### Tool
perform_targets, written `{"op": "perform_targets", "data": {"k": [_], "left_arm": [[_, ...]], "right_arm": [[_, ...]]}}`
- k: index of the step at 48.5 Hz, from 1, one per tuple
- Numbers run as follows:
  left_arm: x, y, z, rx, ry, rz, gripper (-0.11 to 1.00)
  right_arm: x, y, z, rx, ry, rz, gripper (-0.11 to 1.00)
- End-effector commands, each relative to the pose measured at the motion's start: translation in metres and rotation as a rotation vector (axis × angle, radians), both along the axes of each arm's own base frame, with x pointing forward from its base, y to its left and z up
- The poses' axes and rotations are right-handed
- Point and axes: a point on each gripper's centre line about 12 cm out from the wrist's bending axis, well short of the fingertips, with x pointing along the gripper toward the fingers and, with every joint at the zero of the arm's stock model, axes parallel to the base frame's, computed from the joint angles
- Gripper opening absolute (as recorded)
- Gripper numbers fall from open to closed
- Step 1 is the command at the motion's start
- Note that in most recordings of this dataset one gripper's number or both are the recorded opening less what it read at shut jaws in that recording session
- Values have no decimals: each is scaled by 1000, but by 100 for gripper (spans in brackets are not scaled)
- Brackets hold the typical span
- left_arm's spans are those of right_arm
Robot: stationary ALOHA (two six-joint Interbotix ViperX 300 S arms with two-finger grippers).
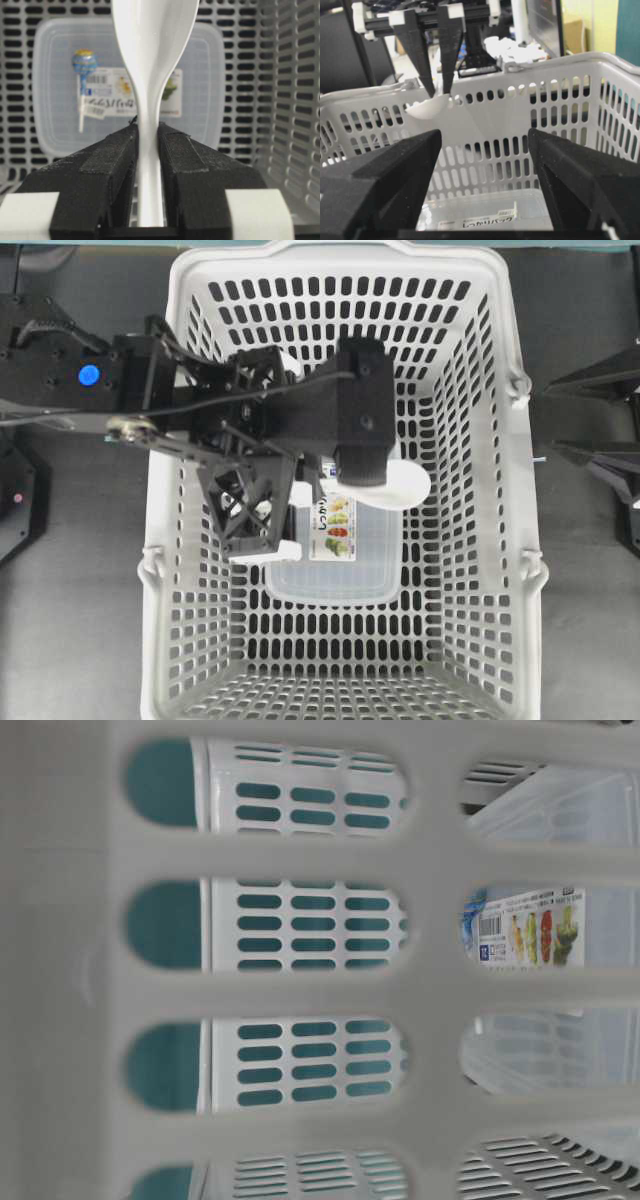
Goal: Pick up the chinese spoon from the shopping basket with the left arm.
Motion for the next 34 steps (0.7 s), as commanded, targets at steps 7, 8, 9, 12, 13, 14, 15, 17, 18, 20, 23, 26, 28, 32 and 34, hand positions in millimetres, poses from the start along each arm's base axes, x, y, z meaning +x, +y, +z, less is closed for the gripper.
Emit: {"op": "perform_targets", "data": {"k": [7,8,9,12,13,14,15,17,18,20,23,26,28,32,34], "left_arm": [[-2,1,10,-4,-29,10,12],[-2,1,10,-4,-31,10,12],[-1,1,10,-4,-29,10,12],[-2,0,9,-4,-28,8,12],[-1,1,9,-4,-29,10,12],[-1,1,9,-4,-26,10,12],[-2,1,9,-4,-28,10,12],[-1,1,9,-4,-26,10,12],[-1,0,8,-4,-25,8,12],[0,1,7,-4,-23,10,12],[0,1,6,-3,-20,10,12],[1,0,5,-3,-20,8,12],[1,0,5,-3,-17,7,12],[1,-1,5,-3,-17,5,12],[1,-1,5,-3,-17,5,12]], "right_arm": [[1,-1,4,-3,-11,-3,68],[1,-1,4,-3,-11,-3,68],[1,-1,3,-3,-9,-3,68],[1,-1,4,-3,-11,-4,68],[1,-1,3,-3,-9,-4,68],[1,-1,3,-3,-9,-4,68],[1,-1,3,-3,-9,-4,68],[1,-1,3,-3,-9,-4,68],[1,-1,3,-3,-9,-4,68],[1,-1,3,-3,-9,-4,68],[1,-1,3,-3,-9,-4,68],[1,-1,3,-3,-11,-4,68],[1,-1,3,-3,-11,-4,68],[1,-1,3,-3,-11,-4,68],[1,-1,4,-4,-12,-6,68]]}}
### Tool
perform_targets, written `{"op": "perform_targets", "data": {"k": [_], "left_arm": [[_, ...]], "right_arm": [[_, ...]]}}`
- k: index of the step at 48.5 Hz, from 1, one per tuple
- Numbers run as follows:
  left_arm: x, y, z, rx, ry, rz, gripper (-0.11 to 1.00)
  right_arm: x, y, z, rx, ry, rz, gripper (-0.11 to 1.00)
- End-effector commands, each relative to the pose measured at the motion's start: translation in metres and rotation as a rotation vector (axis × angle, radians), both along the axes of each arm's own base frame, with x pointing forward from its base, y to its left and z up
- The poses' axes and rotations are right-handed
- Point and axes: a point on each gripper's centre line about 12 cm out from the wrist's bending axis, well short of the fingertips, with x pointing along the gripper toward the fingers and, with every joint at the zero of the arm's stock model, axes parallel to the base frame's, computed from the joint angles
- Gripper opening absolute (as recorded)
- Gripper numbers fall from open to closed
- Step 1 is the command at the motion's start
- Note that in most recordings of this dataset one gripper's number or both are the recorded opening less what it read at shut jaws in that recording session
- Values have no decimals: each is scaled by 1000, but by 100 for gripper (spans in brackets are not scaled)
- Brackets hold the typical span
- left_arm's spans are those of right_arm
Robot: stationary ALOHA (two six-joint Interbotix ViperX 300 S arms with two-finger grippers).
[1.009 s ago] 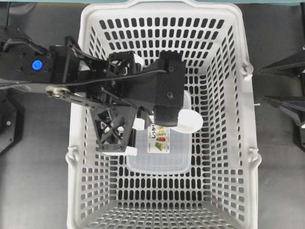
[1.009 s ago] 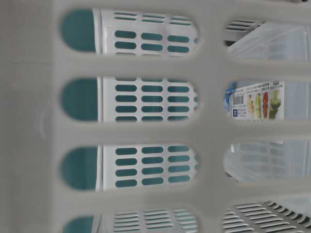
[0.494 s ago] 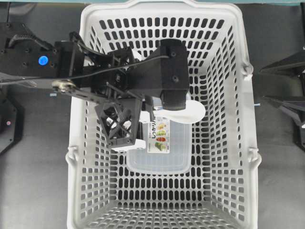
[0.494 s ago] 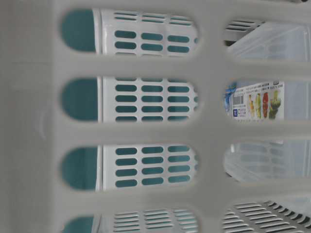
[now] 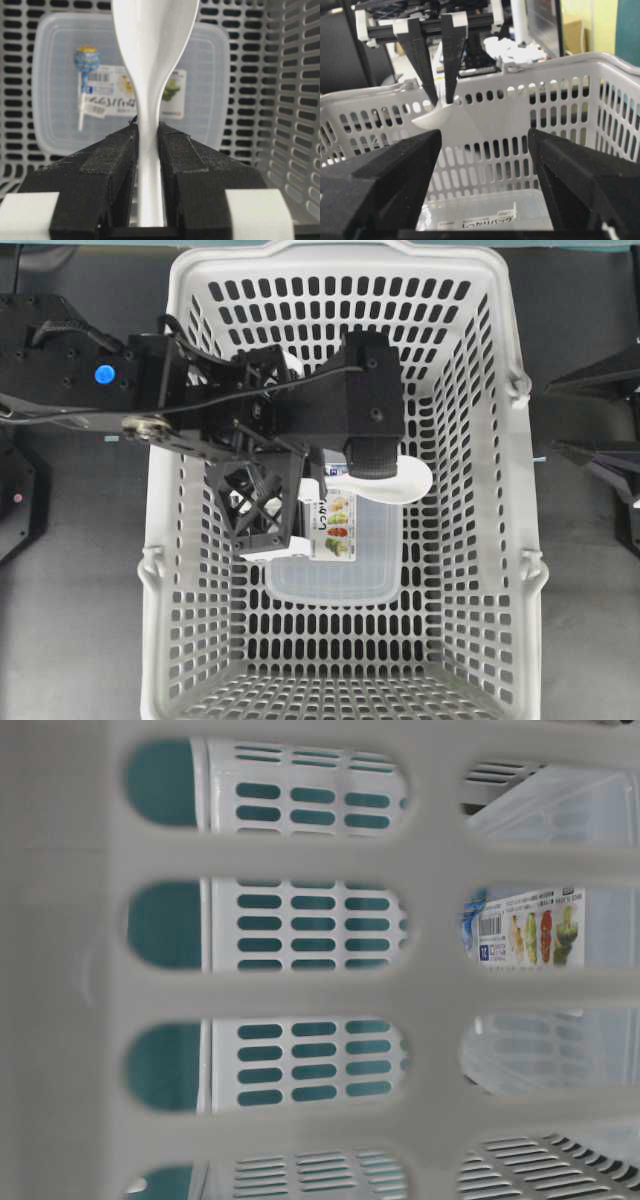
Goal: Pick up the chinese spoon from the shopping basket with the left arm.
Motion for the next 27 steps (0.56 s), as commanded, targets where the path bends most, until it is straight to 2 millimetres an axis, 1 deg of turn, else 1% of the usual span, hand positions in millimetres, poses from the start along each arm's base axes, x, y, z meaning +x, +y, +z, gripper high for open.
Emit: {"op": "perform_targets", "data": {"k": [1,27], "left_arm": [[-2,-1,10,1,-29,-3,12],[-2,-1,9,2,-28,-6,12]], "right_arm": [[1,-1,3,-2,-8,-4,68],[-1,-1,3,-3,-1,-5,68]]}}
